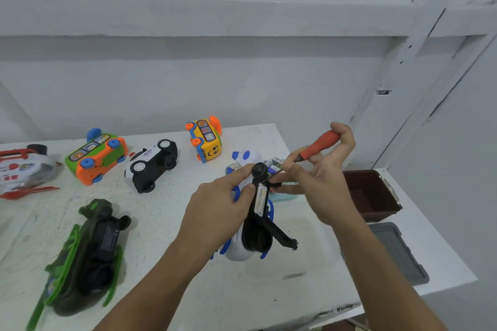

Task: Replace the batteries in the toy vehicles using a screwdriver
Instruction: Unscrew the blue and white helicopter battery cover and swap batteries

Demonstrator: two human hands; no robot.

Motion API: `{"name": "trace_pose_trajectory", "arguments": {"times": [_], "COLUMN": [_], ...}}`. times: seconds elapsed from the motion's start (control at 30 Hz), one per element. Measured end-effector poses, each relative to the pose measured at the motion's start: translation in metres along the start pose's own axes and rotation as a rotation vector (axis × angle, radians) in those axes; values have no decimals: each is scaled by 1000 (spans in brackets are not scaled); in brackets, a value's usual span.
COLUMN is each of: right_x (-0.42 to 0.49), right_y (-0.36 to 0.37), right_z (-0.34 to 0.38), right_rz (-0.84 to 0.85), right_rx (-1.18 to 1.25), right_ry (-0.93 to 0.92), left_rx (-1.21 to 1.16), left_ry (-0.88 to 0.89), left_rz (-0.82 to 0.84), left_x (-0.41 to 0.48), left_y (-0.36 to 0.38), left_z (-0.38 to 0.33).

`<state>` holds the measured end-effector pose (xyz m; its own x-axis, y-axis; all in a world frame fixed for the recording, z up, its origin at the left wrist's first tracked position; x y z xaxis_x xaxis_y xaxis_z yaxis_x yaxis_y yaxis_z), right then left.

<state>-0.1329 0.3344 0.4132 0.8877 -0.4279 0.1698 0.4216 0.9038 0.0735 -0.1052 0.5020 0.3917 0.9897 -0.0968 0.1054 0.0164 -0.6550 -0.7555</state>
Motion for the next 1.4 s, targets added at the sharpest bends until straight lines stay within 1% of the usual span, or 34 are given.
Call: {"name": "trace_pose_trajectory", "arguments": {"times": [0.17,0.37,0.43,0.5,0.57,0.6,0.63,0.67,0.73,0.77,0.83,0.97,1.07,1.27,1.4], "right_x": [8,2,-4,-12,-17,-18,-20,-22,-29,-33,-44,-68,-80,-86,-88], "right_y": [-12,-30,-36,-41,-46,-49,-50,-52,-50,-47,-38,-18,-13,-8,-5], "right_z": [-12,-21,-24,-25,-26,-23,-20,-17,-14,-12,-11,-16,-18,-12,-11], "right_rz": [25,120,198,267,260,210,129,26,-142,-197,-262,-274,-277,-243,-208], "right_rx": [23,76,27,-111,-359,-442,-457,-397,-154,-49,70,101,76,11,8], "right_ry": [206,290,328,334,231,165,111,76,42,18,-47,-185,-335,-567,-628], "left_rx": [36,88,95,98,105,104,97,88,62,46,14,-83,-169,-239,-237], "left_ry": [71,130,140,146,148,145,141,137,126,118,101,67,53,39,35], "left_rz": [-34,-55,-61,-68,-75,-77,-78,-82,-97,-106,-126,-199,-259,-307,-343], "left_x": [-4,-6,-6,-7,-7,-7,-7,-7,-8,-9,-11,-14,-16,-21,-24], "left_y": [0,3,4,5,6,6,6,6,4,3,2,-1,-2,0,1], "left_z": [-2,-1,-1,-1,-1,0,1,1,3,3,4,6,11,16,19]}}
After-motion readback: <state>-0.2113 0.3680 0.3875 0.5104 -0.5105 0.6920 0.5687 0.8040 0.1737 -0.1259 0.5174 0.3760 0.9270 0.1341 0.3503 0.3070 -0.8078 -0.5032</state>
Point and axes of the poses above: each hand's wrist, its own x-axis towards the middle knuckle, its own y-axis out of the palm, z = x × y, the point moved 5 cm from there along x, towards the middle knuckle, and after that the axes turned 13 degrees about -z, right-handed, at the moved point
